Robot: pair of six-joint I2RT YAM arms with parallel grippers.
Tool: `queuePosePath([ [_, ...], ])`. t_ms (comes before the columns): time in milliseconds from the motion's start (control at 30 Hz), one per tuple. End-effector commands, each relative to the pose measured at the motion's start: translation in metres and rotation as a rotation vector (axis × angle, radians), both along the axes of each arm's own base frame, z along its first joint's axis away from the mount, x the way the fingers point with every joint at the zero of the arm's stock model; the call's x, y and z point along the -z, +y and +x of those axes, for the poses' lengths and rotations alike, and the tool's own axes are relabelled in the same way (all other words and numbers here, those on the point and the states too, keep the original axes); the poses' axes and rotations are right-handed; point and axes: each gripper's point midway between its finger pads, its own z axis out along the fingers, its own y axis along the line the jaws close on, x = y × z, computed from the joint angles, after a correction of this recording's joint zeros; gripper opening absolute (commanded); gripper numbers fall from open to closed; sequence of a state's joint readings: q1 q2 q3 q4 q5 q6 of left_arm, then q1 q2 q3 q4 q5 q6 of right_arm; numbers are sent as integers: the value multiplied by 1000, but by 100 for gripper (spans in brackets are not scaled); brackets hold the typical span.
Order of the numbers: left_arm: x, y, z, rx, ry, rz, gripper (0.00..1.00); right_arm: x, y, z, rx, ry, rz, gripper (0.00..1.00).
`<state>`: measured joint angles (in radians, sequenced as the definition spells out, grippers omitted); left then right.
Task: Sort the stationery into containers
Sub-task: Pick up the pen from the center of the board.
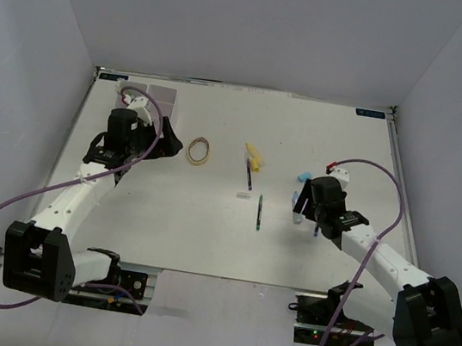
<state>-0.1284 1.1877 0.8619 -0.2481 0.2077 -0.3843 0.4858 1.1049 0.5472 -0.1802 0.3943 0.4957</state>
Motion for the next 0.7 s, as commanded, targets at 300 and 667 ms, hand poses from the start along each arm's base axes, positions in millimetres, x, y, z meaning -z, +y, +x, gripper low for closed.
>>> queuePosePath([
  [300,-17,-22,-12,100,-27,-71,98,-1,-12,46,151,2,21,56],
  [667,-17,-26,-14,117,-17,-88,98,19,-13,59,182,50,14,47],
])
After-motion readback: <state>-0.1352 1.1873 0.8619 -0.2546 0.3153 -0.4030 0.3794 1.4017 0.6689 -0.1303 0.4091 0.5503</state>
